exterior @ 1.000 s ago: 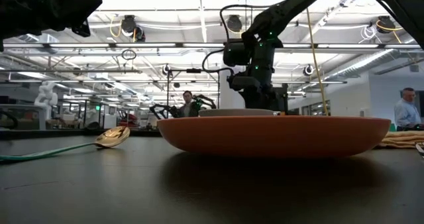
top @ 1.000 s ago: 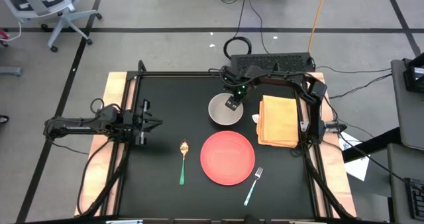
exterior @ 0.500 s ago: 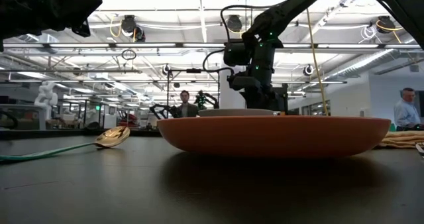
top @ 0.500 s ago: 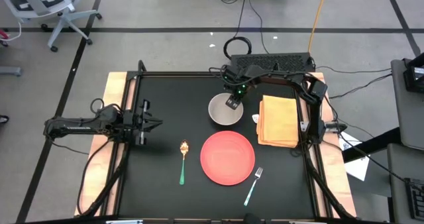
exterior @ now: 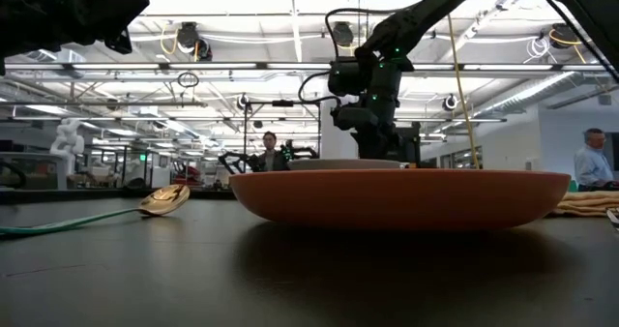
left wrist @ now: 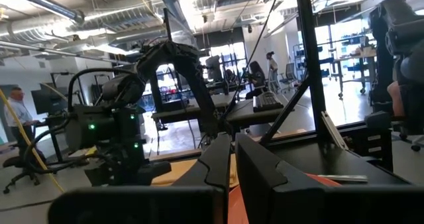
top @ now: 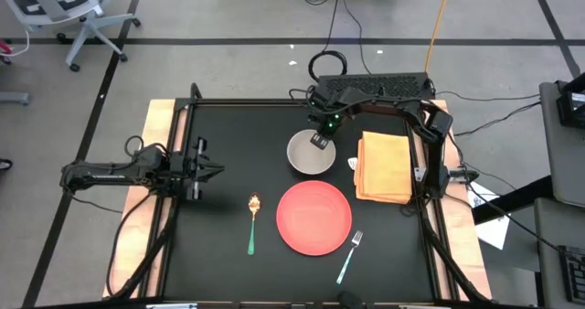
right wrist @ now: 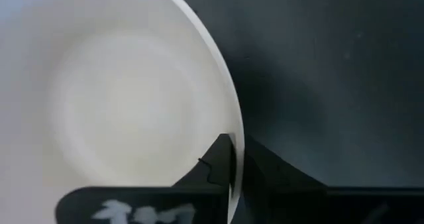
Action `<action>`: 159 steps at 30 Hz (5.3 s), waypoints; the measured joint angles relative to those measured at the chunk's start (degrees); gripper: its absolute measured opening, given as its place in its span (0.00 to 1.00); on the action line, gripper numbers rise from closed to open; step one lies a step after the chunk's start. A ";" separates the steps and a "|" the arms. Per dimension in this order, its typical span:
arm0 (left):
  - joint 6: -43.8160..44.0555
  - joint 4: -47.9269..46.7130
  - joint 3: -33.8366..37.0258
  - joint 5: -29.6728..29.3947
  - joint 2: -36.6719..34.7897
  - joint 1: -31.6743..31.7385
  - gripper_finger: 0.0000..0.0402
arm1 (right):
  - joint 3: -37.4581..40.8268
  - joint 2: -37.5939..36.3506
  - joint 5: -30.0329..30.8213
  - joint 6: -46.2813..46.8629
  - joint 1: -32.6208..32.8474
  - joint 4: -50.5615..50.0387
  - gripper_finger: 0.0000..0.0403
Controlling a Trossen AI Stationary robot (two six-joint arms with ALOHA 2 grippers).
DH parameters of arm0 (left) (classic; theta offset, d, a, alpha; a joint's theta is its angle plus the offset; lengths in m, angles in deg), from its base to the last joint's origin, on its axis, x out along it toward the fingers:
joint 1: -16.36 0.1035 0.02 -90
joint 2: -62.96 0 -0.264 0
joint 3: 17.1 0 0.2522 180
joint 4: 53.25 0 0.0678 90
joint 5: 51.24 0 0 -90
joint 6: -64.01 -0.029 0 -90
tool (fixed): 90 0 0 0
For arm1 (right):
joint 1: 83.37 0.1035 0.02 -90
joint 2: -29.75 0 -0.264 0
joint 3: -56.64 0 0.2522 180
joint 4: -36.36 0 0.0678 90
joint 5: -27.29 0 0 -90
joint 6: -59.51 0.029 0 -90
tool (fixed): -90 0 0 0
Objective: Set table place
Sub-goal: Put the white bowl on the orange plate
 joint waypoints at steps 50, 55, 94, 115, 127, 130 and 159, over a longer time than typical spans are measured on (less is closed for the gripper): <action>0.16 -0.46 0.00 0.00 0.01 0.01 0.08 | -5.86 -13.51 -14.59 -4.94 7.01 -17.11 0.00; 0.14 -0.46 0.00 0.00 0.00 0.01 0.08 | -5.86 -13.74 -14.54 -2.28 10.85 -17.93 0.00; 2.36 0.46 0.00 0.00 0.02 0.01 0.08 | -5.88 -5.54 -14.09 5.91 24.85 -8.49 0.00; 2.96 0.46 0.00 0.00 0.02 -0.02 0.08 | -5.86 -5.54 -9.92 5.68 28.80 -8.78 0.00; 3.87 0.46 0.00 0.00 0.01 0.00 0.08 | -5.84 -5.06 -8.50 5.48 29.04 -8.65 0.00; 3.90 0.48 0.00 0.00 0.02 -0.02 0.08 | -5.84 -5.06 -10.32 4.62 29.34 -7.33 0.00; 5.93 0.46 0.00 0.04 0.00 -0.01 0.08 | -3.53 -1.45 -9.65 2.41 29.85 -4.65 0.00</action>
